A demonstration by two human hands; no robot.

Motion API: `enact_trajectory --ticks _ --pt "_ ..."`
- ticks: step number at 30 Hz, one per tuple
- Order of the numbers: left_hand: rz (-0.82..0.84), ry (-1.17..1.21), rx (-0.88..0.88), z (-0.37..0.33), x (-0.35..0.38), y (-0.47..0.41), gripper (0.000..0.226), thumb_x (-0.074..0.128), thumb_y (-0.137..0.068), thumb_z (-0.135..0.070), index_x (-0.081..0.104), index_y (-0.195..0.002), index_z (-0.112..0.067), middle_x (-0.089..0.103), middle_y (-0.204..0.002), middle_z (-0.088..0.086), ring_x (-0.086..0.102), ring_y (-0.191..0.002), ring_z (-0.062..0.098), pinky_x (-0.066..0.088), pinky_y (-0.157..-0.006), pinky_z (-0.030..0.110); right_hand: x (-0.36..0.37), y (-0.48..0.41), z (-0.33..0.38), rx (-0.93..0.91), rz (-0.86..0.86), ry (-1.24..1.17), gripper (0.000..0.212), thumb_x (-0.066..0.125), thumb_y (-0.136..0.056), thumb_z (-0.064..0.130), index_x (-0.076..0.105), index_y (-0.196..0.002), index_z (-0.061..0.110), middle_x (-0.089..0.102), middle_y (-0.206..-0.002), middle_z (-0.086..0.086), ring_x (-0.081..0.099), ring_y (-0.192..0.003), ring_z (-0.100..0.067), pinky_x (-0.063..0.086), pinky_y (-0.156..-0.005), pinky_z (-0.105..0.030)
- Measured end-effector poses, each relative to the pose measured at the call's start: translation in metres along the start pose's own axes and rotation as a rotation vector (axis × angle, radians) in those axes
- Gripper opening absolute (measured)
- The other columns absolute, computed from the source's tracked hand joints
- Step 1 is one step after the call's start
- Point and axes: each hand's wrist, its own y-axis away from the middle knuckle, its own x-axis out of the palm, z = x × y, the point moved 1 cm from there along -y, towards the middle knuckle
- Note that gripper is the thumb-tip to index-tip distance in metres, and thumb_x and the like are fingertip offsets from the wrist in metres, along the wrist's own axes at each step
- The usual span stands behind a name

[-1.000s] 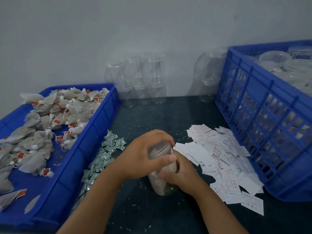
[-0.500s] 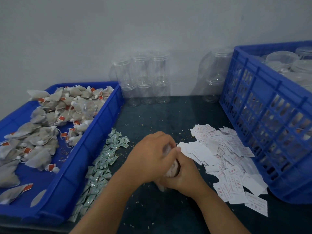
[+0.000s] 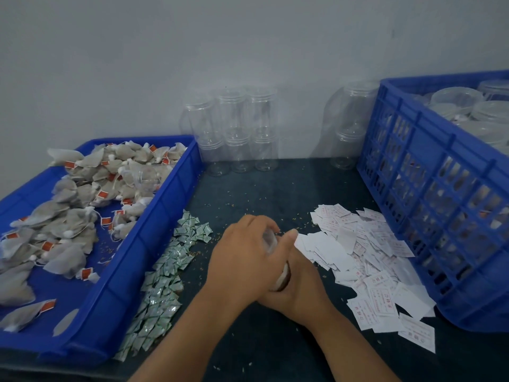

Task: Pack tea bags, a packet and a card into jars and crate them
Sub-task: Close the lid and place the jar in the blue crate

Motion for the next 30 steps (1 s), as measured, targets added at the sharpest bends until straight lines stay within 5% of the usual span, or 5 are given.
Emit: enact_trajectory --ticks 10,16,20,25,30 --pt "0.082 0.289 0.416 0.016 -0.019 -0.007 0.014 0.074 -0.088 -0.006 0.078 -0.096 -0.016 0.074 -0.103 -0.010 0.070 -0.104 0.014 0.055 -0.092 0.034 -0.002 -0.003 -0.003 0.124 0.097 -0.215 0.064 0.097 -0.065 0.034 0.067 -0.119 0.046 0.078 -0.110 0.003 0.078 -0.100 -0.016 0.065 -0.083 -0.038" --pt "0.037 0.112 0.111 0.018 -0.010 -0.004 0.045 0.068 -0.091 -0.054 0.060 -0.134 -0.043 0.057 -0.130 -0.028 0.049 -0.119 -0.011 0.034 -0.095 0.004 0.001 0.001 0.002 0.035 -0.006 -0.164 0.060 0.092 -0.069 0.035 0.064 -0.121 0.045 0.076 -0.108 0.013 0.074 -0.093 -0.012 0.060 -0.073 -0.023" --pt "0.057 0.215 0.090 0.017 -0.009 -0.004 0.044 0.075 -0.087 -0.048 0.065 -0.130 -0.043 0.061 -0.123 -0.030 0.054 -0.116 -0.013 0.044 -0.095 0.014 0.000 0.001 -0.003 0.049 -0.016 -0.154 0.061 0.093 -0.067 0.041 0.066 -0.121 0.043 0.076 -0.098 0.008 0.075 -0.082 -0.018 0.064 -0.067 -0.032" --pt "0.118 0.290 0.142 0.023 -0.014 -0.007 0.045 0.077 -0.084 -0.044 0.069 -0.128 -0.038 0.065 -0.122 -0.024 0.059 -0.119 -0.005 0.050 -0.103 0.029 -0.002 0.000 -0.005 0.097 0.024 -0.173 0.056 0.094 -0.065 0.044 0.069 -0.115 0.047 0.076 -0.093 0.012 0.071 -0.080 -0.002 0.053 -0.067 -0.014" --pt "0.175 0.379 0.209 0.028 -0.017 -0.007 0.048 0.076 -0.082 -0.040 0.072 -0.127 -0.027 0.068 -0.119 -0.014 0.065 -0.117 0.010 0.053 -0.101 0.035 -0.003 -0.004 -0.010 0.159 0.121 -0.252 0.059 0.096 -0.067 0.032 0.069 -0.119 0.043 0.081 -0.108 0.005 0.079 -0.099 -0.015 0.062 -0.080 -0.030"
